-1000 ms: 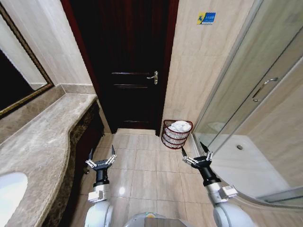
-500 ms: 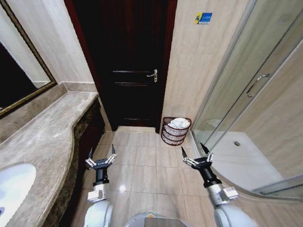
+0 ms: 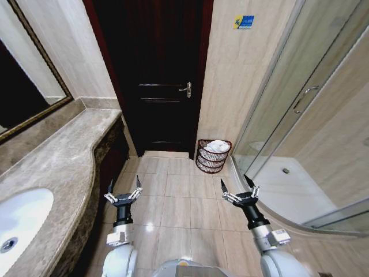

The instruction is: Discard the used towel into the hamper.

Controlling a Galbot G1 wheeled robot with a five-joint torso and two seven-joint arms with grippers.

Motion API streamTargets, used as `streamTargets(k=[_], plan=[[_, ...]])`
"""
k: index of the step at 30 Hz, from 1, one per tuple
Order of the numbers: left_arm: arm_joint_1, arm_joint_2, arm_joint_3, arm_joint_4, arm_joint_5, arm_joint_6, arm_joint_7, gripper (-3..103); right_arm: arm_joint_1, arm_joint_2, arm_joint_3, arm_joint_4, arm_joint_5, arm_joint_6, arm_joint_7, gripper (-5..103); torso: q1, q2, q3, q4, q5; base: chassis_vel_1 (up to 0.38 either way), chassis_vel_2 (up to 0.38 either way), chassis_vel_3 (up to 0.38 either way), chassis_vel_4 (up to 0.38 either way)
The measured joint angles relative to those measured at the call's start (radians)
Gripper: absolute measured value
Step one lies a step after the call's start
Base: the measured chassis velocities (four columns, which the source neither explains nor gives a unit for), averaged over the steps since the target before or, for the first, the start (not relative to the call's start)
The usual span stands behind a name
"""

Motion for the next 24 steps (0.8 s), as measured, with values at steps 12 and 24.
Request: streamTargets(k=[12, 24], plan=[[0.036, 0.046, 0.020, -0.104, -0.105, 0.176, 0.054, 100, 0.005, 0.055, -0.005, 0.018, 0.026, -0.065, 0.158, 100, 0.000, 0.000, 0.000, 0.0000, 0.0002, 0.033, -0.027, -0.033, 0.027], [-0.021, 0.195, -0.005, -0.219, -0.237, 0.370, 0.101, 100, 0.096, 0.027, 0.024, 0.131, 0.105, -0.291, 0.186, 100, 0.000, 0.000, 0.000, -0.0001, 0.0001, 0.000, 0.000, 0.000, 0.000]])
